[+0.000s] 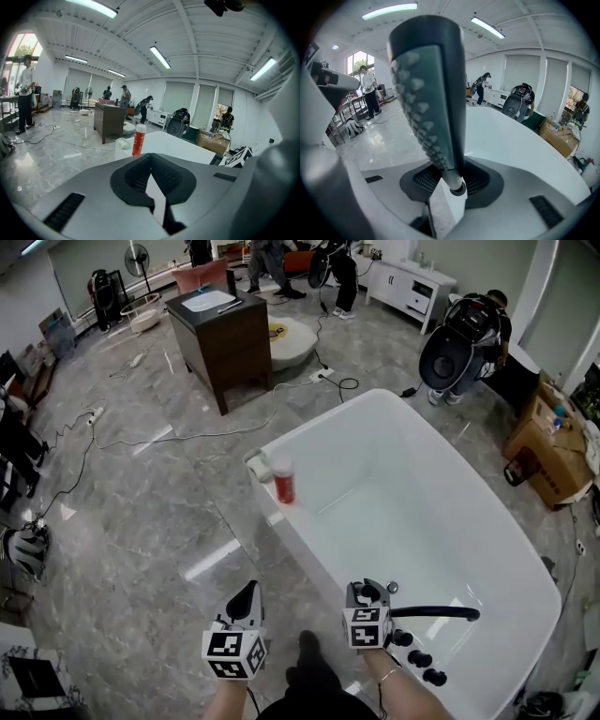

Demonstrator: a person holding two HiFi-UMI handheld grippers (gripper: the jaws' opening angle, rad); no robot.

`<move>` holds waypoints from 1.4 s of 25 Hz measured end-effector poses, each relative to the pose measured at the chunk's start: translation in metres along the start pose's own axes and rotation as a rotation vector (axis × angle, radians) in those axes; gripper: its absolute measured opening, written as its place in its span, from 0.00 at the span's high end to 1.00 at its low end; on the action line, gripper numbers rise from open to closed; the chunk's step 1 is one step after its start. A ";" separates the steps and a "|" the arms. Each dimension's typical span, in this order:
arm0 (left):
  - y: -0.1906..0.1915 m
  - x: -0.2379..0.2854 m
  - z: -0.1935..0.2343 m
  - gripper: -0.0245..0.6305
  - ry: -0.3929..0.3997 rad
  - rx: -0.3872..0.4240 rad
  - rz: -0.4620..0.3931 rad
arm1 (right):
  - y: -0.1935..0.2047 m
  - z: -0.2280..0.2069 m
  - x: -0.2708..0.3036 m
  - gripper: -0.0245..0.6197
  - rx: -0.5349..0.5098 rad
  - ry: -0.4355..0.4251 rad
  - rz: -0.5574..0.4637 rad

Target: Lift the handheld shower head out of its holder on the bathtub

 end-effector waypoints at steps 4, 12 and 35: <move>-0.003 -0.012 -0.003 0.94 0.005 0.002 -0.010 | -0.006 0.000 -0.018 0.75 0.009 0.004 -0.015; -0.008 -0.041 0.002 0.94 0.010 -0.001 -0.029 | -0.028 0.011 -0.061 0.75 0.005 0.010 -0.076; -0.022 -0.099 0.005 0.94 0.026 0.017 -0.087 | -0.073 0.026 -0.164 0.75 -0.009 0.026 -0.220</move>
Point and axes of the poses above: the fingertips, and each gripper's own axes: x forward along the fingers, z to its left, y out of its underside, the point moved 6 cm from there along -x, backward along the fingers, and after that the axes turned 3 degrees about z, right-handed, at the moved point
